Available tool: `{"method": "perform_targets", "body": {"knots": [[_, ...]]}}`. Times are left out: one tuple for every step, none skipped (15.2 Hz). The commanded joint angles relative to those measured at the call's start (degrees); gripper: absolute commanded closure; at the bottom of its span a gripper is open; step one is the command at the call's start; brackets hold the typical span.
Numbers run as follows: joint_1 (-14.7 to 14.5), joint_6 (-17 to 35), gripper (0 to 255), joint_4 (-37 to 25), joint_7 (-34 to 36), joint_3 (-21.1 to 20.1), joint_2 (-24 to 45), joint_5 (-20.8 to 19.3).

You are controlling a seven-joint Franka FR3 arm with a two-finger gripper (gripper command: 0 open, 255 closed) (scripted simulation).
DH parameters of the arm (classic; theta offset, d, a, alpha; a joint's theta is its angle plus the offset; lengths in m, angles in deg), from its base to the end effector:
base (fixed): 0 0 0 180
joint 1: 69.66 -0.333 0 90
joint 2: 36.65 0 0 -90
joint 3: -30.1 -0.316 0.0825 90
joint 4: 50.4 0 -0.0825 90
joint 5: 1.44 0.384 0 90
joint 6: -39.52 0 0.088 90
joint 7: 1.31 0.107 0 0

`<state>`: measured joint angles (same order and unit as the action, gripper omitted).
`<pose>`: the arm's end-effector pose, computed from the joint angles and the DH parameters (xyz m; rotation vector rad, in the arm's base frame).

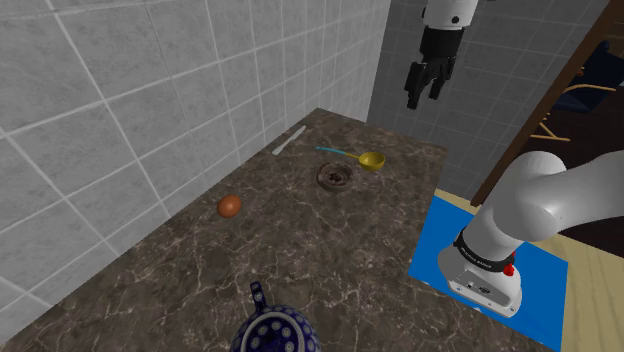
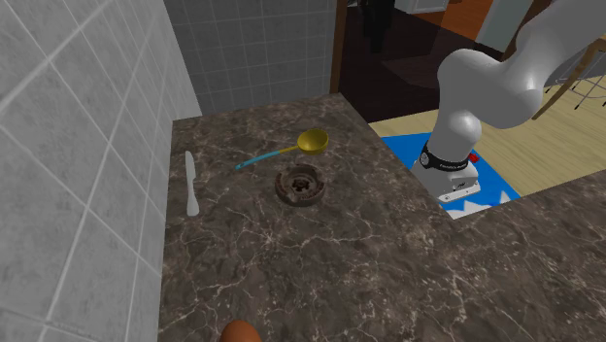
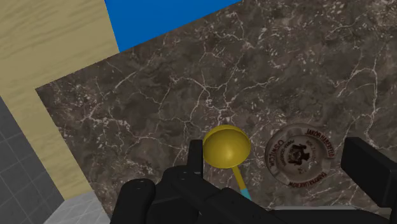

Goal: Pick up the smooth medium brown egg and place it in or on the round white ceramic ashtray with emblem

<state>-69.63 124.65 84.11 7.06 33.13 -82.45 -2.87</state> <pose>0.2937 -0.0236 0.5908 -3.1173 0.2870 0.0999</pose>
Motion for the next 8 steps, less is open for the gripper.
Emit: {"method": "perform_targets", "body": {"knots": [[0.0, 0.0, 0, 0.0, 0.0, 0.0, 0.0, 0.0], [-0.3, 1.1, 0, 0.3, 1.4, -1.3, 0.7, 0.7], [-0.7, 2.3, 0, 0.6, 2.9, -2.5, 1.5, 1.4], [-1.0, 3.4, 0, 0.8, 4.3, -3.8, 2.3, 2.0], [-1.3, 4.6, 0, 0.9, 5.7, -5.0, 3.3, 2.7], [-1.6, 5.7, 0, 0.9, 7.1, -6.2, 4.3, 3.2], [-1.9, 6.9, 0, 0.8, 8.5, -7.5, 5.4, 3.8], [-2.2, 8.1, 0, 0.7, 9.9, -8.7, 6.6, 4.2]]}}
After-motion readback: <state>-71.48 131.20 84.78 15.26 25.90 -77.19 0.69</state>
